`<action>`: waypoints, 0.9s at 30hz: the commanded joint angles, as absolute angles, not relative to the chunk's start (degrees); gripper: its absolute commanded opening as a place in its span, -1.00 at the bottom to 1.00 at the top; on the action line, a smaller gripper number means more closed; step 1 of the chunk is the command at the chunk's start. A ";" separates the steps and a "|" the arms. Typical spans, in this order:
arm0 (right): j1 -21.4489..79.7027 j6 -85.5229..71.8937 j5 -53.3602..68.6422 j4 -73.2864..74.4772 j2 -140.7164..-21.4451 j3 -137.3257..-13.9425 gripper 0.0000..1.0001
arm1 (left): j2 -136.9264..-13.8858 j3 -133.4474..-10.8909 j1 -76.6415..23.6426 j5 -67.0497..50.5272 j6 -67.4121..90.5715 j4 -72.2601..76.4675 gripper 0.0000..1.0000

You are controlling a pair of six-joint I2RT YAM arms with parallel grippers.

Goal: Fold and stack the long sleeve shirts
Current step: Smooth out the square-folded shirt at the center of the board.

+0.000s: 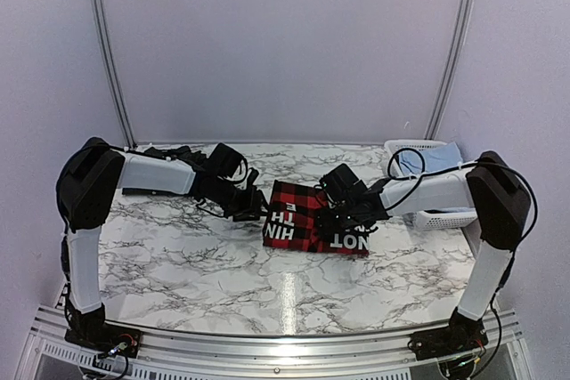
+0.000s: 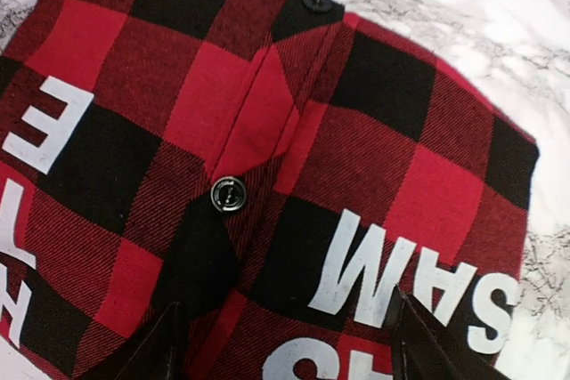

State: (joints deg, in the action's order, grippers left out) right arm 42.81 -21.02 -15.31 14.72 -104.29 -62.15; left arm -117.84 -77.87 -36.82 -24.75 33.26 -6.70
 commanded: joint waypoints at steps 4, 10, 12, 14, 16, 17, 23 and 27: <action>44.89 -19.57 -17.82 17.46 -101.14 -69.16 0.36 | -114.21 -76.86 -36.91 -23.51 33.27 -7.99 0.04; 47.84 -19.69 -12.05 16.13 -106.69 -74.66 -0.03 | -115.62 -77.81 -36.91 -24.13 33.92 -8.00 0.14; 48.20 -19.82 -10.65 15.20 -108.77 -75.91 -0.13 | -116.15 -78.25 -36.91 -24.25 33.88 -8.00 0.16; 48.31 -20.05 -9.18 14.95 -110.86 -77.15 -0.17 | -116.92 -78.87 -36.91 -24.18 33.76 -8.06 0.18; 48.54 -20.04 -7.77 14.76 -112.95 -78.11 -0.17 | -118.14 -79.82 -36.91 -23.73 33.75 -8.42 0.18; 48.72 -19.97 -7.30 14.81 -113.87 -78.56 -0.17 | -118.91 -80.72 -36.91 -23.47 33.71 -8.89 0.18; 49.45 -20.64 -6.88 16.15 -117.12 -79.58 -0.04 | -122.96 -84.11 -37.64 -21.06 33.23 -11.66 0.10; 49.48 -21.29 -7.76 15.56 -114.10 -77.89 -0.03 | -124.16 -84.81 -38.09 -18.38 32.87 -13.30 0.04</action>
State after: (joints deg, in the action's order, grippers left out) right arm 48.69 -20.10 -8.01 15.22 -116.71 -77.45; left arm -122.50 -83.37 -37.41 -21.52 33.80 -9.15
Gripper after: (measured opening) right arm 0.484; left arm 0.533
